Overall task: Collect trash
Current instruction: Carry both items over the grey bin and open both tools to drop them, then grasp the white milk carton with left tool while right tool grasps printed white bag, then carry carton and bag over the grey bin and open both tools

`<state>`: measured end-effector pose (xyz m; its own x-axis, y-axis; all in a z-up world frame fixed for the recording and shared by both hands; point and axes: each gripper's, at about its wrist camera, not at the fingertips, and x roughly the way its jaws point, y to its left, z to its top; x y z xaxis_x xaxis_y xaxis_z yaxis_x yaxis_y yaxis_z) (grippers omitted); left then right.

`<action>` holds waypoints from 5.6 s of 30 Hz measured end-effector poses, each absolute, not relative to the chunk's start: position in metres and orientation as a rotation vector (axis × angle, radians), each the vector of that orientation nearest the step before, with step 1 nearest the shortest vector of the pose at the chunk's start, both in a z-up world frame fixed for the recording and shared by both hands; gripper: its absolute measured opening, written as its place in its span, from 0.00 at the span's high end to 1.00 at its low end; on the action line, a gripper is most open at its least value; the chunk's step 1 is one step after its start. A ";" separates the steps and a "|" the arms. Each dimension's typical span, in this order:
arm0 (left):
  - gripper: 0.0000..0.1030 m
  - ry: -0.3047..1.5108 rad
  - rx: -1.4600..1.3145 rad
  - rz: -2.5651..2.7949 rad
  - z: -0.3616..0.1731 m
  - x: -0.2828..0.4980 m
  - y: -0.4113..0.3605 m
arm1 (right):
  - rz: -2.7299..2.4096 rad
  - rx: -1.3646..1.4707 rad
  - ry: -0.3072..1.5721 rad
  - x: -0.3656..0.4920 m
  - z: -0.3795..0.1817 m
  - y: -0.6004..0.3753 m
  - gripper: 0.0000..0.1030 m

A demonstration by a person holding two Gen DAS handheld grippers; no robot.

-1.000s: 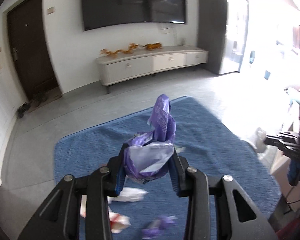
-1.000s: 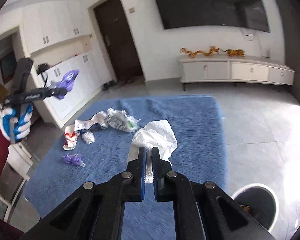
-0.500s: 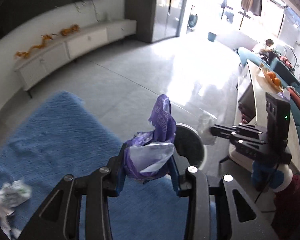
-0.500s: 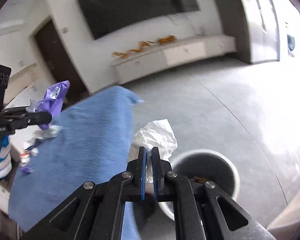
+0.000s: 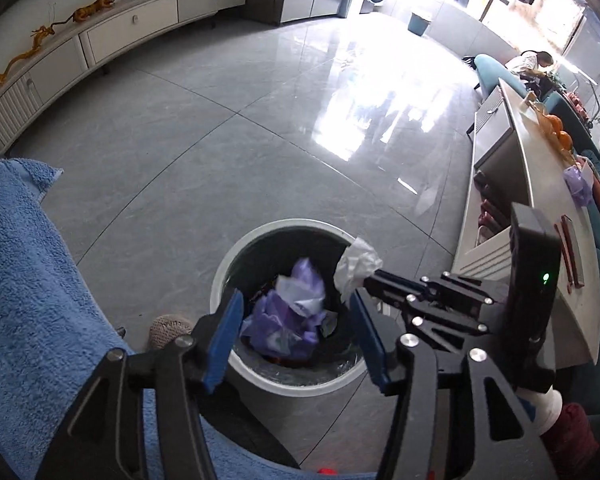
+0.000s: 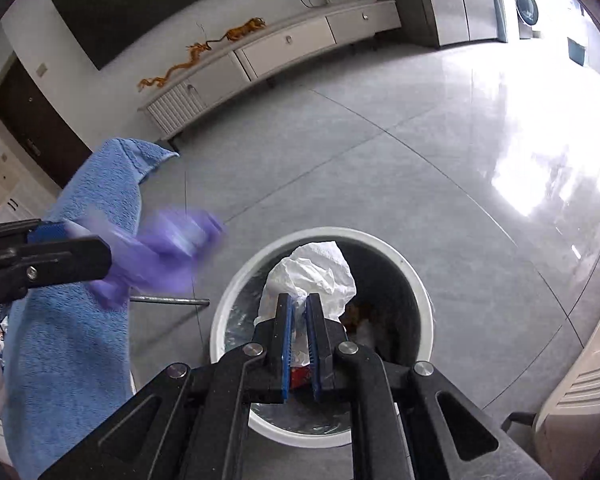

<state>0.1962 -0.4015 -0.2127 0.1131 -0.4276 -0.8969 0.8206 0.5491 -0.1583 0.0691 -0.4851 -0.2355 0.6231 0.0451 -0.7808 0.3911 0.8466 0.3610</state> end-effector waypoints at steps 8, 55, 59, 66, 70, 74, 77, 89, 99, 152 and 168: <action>0.46 1.025 0.378 -0.939 -0.192 0.184 -0.389 | -0.251 0.525 0.873 0.054 -0.226 -0.484 0.62; 0.29 0.743 0.274 -0.369 -0.088 0.185 0.112 | 0.299 0.083 0.599 0.150 -0.019 -0.183 0.47; 0.29 0.797 0.351 -0.379 -0.105 0.224 0.107 | 0.356 0.071 0.644 0.178 -0.036 -0.163 0.47; 0.29 0.902 0.441 -0.380 -0.141 0.287 0.100 | 0.448 0.044 0.725 0.229 -0.065 -0.131 0.46; 0.29 0.955 0.449 -0.381 -0.157 0.311 0.103 | 0.499 0.025 0.761 0.260 -0.082 -0.111 0.46; 0.29 1.005 0.477 -0.393 -0.172 0.321 0.100 | 0.537 0.012 0.791 0.288 -0.096 -0.094 0.46; 0.31 1.015 0.505 -0.402 -0.180 0.323 0.096 | 0.569 0.004 0.814 0.307 -0.108 -0.081 0.46; 0.66 0.992 0.539 -0.417 -0.178 0.316 0.091 | 0.628 -0.020 0.867 0.340 -0.138 -0.062 0.82; 0.66 0.905 0.449 -0.446 -0.139 0.286 0.089 | 0.584 0.017 0.819 0.306 -0.118 -0.083 0.88; 0.65 1.046 0.289 -0.895 -0.159 0.189 -0.368 | -0.283 0.532 0.854 0.051 -0.219 -0.486 0.88; 0.46 1.216 0.224 -0.875 -0.226 0.199 -0.403 | -0.320 0.540 0.963 0.074 -0.276 -0.499 0.55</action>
<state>0.1988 -0.4027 -0.2259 0.0766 -0.4646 -0.8822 0.6889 0.6643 -0.2900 0.0737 -0.4986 -0.2759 0.5391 -0.0215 -0.8420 0.4872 0.8234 0.2909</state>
